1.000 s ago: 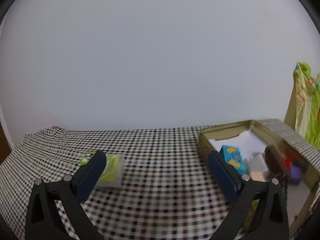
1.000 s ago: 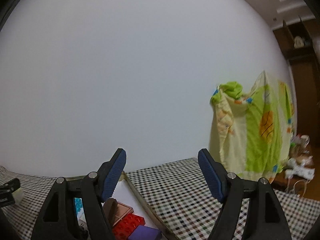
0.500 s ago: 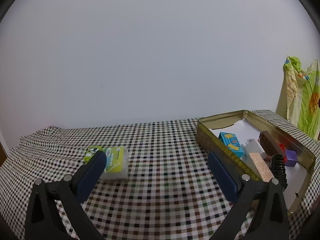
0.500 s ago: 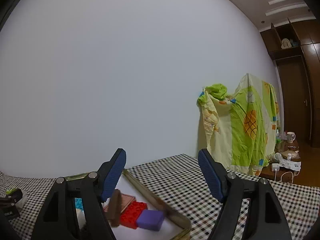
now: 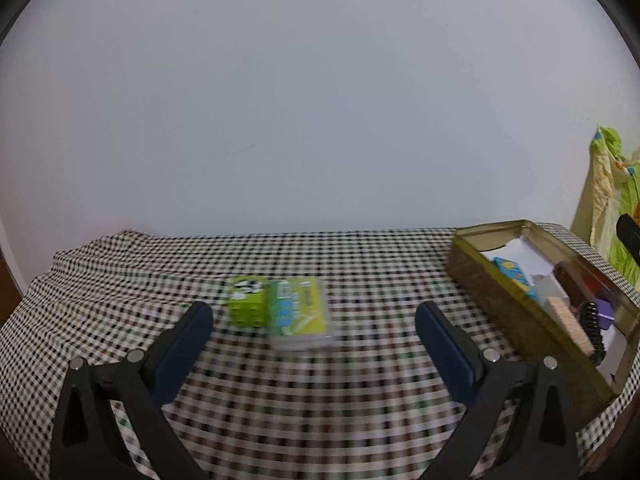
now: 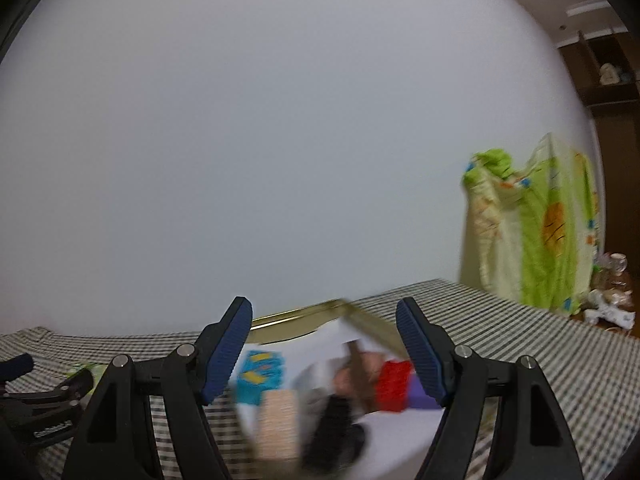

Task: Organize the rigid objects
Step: 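Withdraw both tools from the tray toward the green tissue pack, then grasp the green floss box with the right tool while the left tool grasps the lime block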

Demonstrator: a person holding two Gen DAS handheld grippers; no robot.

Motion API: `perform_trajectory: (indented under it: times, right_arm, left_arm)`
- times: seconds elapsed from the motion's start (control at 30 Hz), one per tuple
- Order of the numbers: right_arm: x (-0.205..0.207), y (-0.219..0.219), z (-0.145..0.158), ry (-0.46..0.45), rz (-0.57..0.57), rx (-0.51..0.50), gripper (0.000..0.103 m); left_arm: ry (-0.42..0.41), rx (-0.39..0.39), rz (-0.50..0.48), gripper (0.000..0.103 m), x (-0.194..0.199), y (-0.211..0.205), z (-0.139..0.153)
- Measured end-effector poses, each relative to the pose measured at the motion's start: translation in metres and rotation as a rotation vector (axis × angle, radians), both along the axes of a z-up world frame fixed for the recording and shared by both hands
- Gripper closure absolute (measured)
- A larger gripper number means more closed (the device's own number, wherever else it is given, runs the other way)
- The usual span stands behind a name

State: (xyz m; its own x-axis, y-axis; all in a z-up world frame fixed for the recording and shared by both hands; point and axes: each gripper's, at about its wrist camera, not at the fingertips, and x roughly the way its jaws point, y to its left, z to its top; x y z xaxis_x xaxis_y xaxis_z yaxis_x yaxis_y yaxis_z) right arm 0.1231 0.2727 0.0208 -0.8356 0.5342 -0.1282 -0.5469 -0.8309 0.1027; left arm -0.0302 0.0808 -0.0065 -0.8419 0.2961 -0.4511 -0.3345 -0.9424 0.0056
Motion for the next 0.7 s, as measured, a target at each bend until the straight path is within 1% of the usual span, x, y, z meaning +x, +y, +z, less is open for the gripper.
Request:
perform_trajectory:
  times: [0.2,0.4,0.5,0.57,0.63,0.7]
  right_arm:
    - [-0.033,-0.029,-0.002,-0.034,0.075,-0.042,0.026]
    - [-0.066,-0.055,-0.008,-0.086,0.16,-0.054,0.026]
    - [-0.087,-0.068,-0.013,-0.159,0.21,-0.051,0.026]
    - [-0.097,-0.076,-0.015,-0.187,0.232,-0.037,0.026]
    - [-0.108,-0.081,-0.017,-0.2,0.271,-0.046,0.026]
    - [-0.124,-0.085,-0.02,-0.244,0.314,-0.051,0.026]
  left_arm:
    - [0.005,-0.026,0.072,0.001,-0.027,-0.033,-0.003]
    - [-0.024,-0.016,0.172,0.001,-0.058,-0.072,-0.007]
    - [-0.035,-0.015,0.219,0.001,-0.072,-0.089,-0.009]
    - [-0.044,-0.018,0.25,0.001,-0.078,-0.1,-0.01]
    - [-0.054,-0.023,0.285,0.001,-0.083,-0.11,-0.011]
    - [-0.074,-0.018,0.306,0.001,-0.087,-0.117,-0.013]
